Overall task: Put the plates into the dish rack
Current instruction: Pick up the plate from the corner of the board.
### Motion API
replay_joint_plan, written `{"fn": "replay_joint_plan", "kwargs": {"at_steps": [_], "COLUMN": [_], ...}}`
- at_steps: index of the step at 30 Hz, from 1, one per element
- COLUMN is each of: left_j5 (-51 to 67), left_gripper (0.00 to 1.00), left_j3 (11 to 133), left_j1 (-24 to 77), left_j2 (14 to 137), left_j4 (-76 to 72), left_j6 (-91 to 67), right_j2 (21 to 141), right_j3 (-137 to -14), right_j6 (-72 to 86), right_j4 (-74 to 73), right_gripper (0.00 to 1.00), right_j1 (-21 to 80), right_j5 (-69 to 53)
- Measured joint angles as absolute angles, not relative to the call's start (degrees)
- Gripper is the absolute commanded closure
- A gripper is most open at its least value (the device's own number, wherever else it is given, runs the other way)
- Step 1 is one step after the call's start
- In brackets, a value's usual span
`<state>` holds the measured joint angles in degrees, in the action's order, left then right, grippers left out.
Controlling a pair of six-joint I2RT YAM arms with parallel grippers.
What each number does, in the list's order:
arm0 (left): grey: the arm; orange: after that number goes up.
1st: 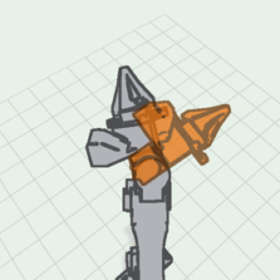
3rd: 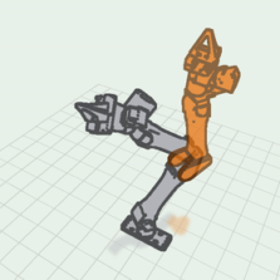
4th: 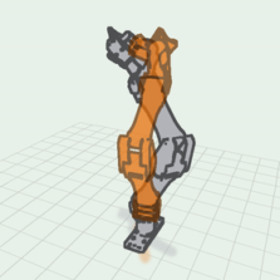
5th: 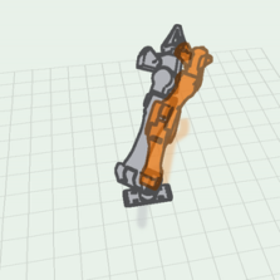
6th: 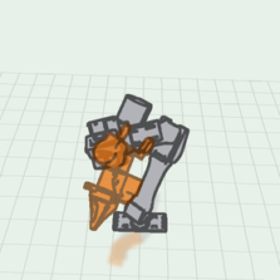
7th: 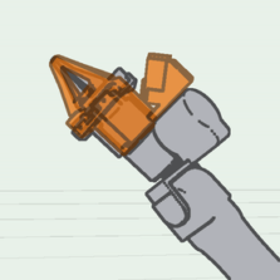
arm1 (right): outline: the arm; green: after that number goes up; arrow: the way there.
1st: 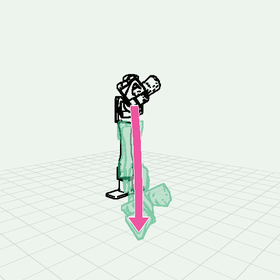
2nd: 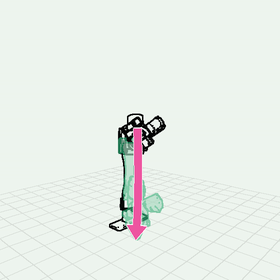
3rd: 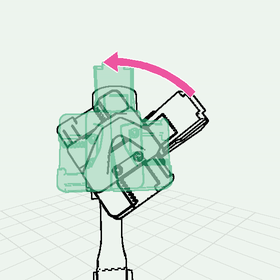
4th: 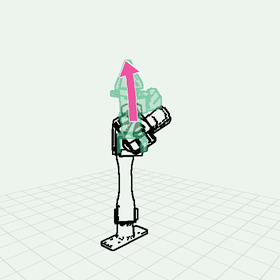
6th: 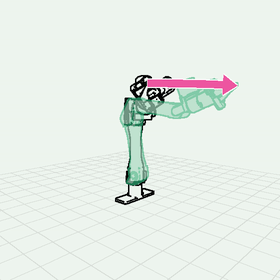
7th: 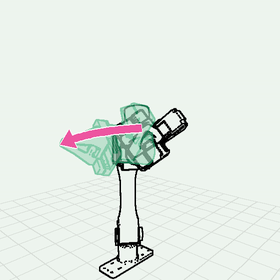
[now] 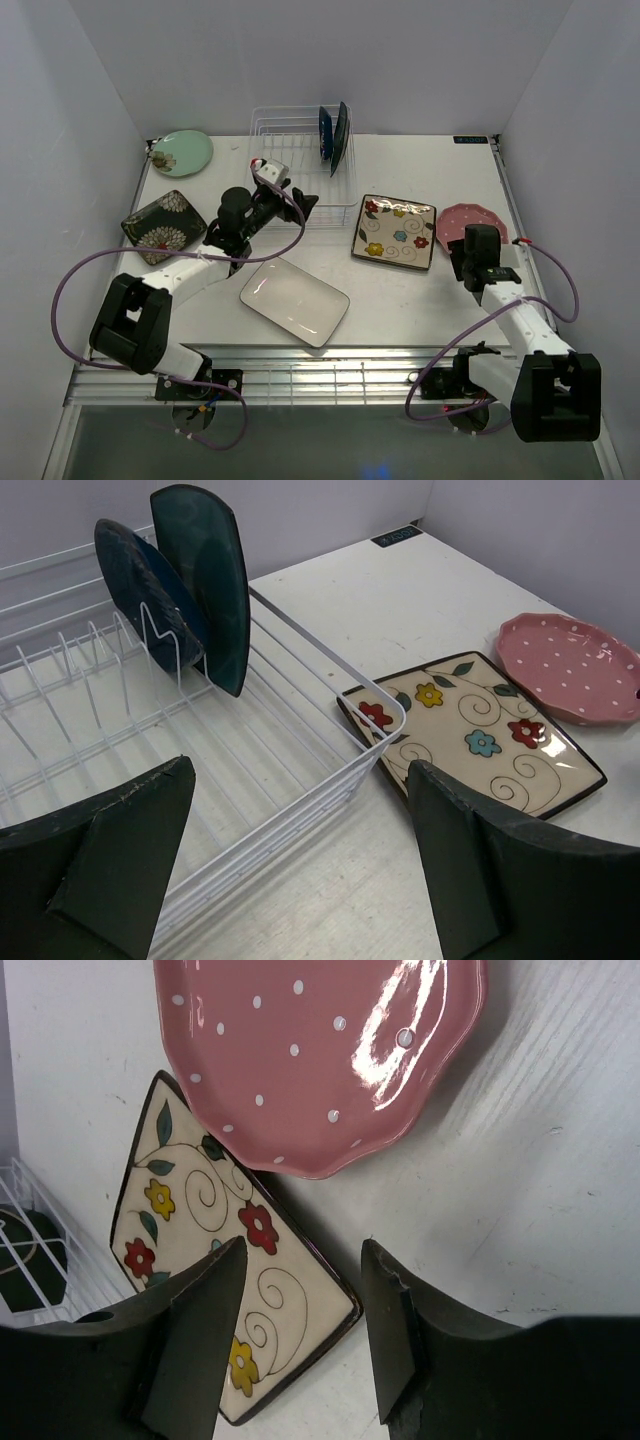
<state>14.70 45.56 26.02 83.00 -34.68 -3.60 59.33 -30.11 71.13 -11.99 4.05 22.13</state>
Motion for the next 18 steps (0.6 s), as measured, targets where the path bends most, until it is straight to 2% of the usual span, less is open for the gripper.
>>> {"fn": "replay_joint_plan", "kwargs": {"at_steps": [4, 8, 18], "left_j5": [14.79, 14.92, 15.11], "left_gripper": [0.02, 0.02, 0.02], "left_j3": [45.54, 45.32, 44.45], "left_j1": [26.46, 26.65, 26.87], "left_j2": [83.00, 83.00, 82.61], "left_j4": [-34.79, -35.07, -35.57], "left_j6": [-3.40, -2.92, -2.76], "right_j2": [60.05, 63.16, 67.96], "right_j3": [-30.11, -30.11, -30.11], "right_j6": [74.85, 77.97, 83.22], "right_j4": [-11.88, -11.88, -11.86], "right_gripper": [0.26, 0.32, 0.37], "right_j1": [3.46, 3.25, 0.89], "right_j5": [21.93, 22.20, 22.63]}}
